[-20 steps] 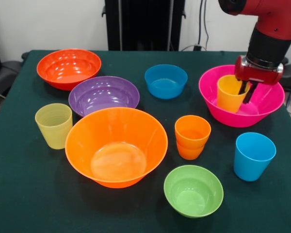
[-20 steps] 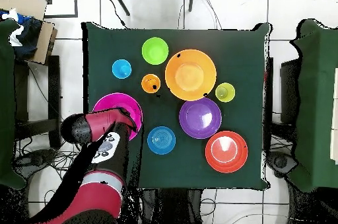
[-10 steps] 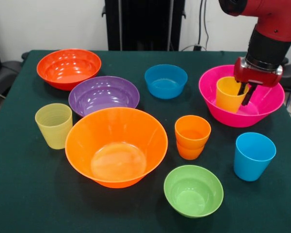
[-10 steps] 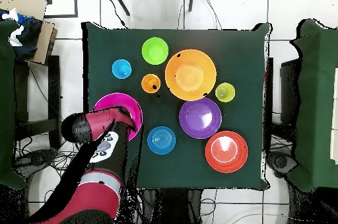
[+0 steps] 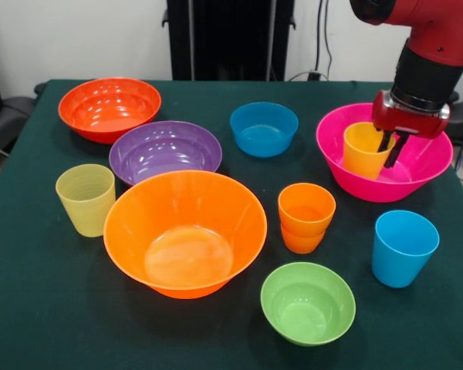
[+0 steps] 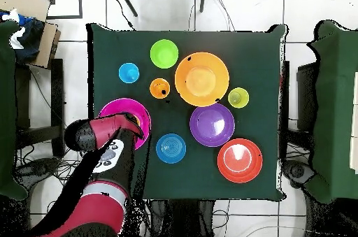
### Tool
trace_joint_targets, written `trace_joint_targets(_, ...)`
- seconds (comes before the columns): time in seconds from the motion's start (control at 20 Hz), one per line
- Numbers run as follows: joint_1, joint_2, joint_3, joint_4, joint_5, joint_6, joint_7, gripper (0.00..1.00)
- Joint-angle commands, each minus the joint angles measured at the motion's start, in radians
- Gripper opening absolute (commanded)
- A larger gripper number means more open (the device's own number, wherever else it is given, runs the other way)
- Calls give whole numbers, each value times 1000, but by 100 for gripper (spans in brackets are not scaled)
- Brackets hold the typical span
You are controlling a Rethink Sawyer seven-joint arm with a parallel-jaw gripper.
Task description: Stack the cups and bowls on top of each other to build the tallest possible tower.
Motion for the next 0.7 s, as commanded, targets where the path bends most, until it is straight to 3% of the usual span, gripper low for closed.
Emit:
trace_joint_targets(0.05,8,33,53,-57,-42,-53,64,0)
trace_joint_targets(0.7,6,27,59,-51,-40,-48,62,0)
